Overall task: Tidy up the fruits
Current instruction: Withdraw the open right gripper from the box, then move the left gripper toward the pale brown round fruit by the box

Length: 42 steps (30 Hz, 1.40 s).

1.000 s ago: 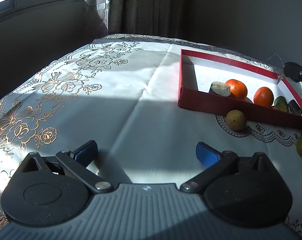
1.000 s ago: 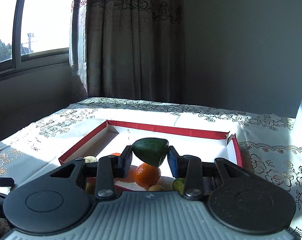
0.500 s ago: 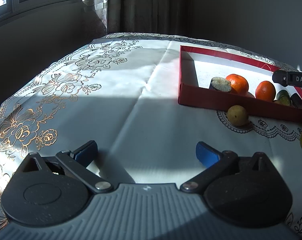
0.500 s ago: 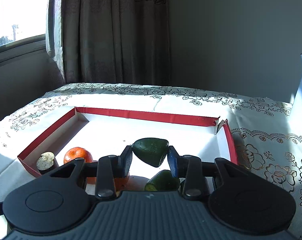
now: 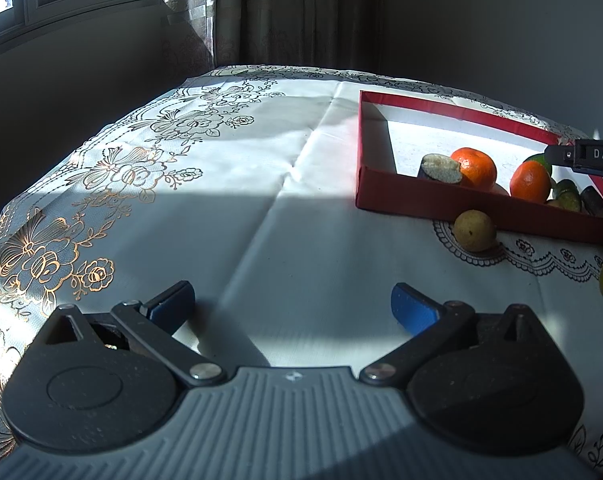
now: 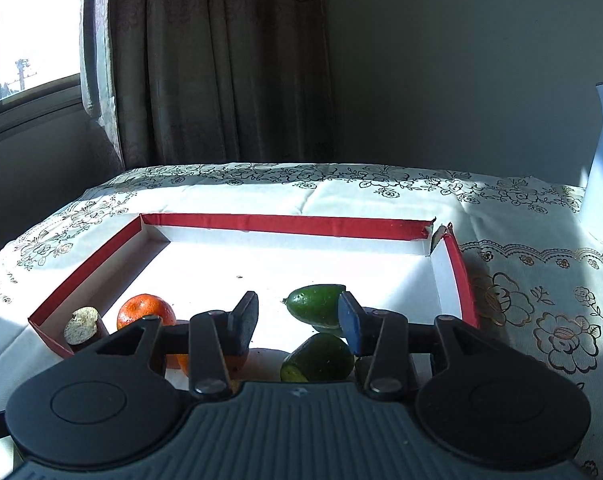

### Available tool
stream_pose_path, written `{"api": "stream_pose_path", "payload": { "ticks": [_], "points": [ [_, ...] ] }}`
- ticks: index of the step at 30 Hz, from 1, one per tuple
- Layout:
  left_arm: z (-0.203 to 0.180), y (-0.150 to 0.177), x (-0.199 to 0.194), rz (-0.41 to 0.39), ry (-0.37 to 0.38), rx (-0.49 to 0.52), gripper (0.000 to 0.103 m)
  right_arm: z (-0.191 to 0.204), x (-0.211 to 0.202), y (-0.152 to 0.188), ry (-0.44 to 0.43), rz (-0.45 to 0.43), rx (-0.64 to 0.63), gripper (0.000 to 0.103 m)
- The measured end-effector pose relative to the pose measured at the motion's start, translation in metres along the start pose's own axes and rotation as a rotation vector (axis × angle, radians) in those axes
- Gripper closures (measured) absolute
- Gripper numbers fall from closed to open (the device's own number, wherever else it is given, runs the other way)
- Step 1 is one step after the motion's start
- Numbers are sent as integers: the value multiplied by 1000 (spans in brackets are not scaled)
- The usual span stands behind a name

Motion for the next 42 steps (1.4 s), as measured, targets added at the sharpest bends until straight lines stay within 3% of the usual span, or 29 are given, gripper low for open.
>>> {"api": "stream_pose_path", "payload": {
  "ticks": [7,11,18,21,23,29,42],
  "points": [
    [0,0,0,0,0,0,0,-13,-27,-1,-10,-32,23,59],
    [0,0,0,0,0,0,0,-31,-54,6,-1,-65,41,40],
    [0,0,0,0,-1,0,0,-68,-101,32,9,-80,77,39],
    [0,0,0,0,0,0,0,-83,-111,49,45,-61,76,31],
    [0,0,0,0,0,0,0,-92,-113,60,66,-41,85,24],
    [0,0,0,0,-1,0,0,-113,-104,86,119,56,116,24],
    [0,1,0,0,-7,-1,0,-123,-93,80,76,57,207,22]
  ]
}}
Point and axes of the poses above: each gripper's, at about its wrist camera, not at the fingertips, and x roughly the way its jaws point, z to its left, y to its underside, the point moved 6 cm from there along x, roughly the way its jaws point, and after that the axes turned 10 degrees about y, right-handed, at the moved point
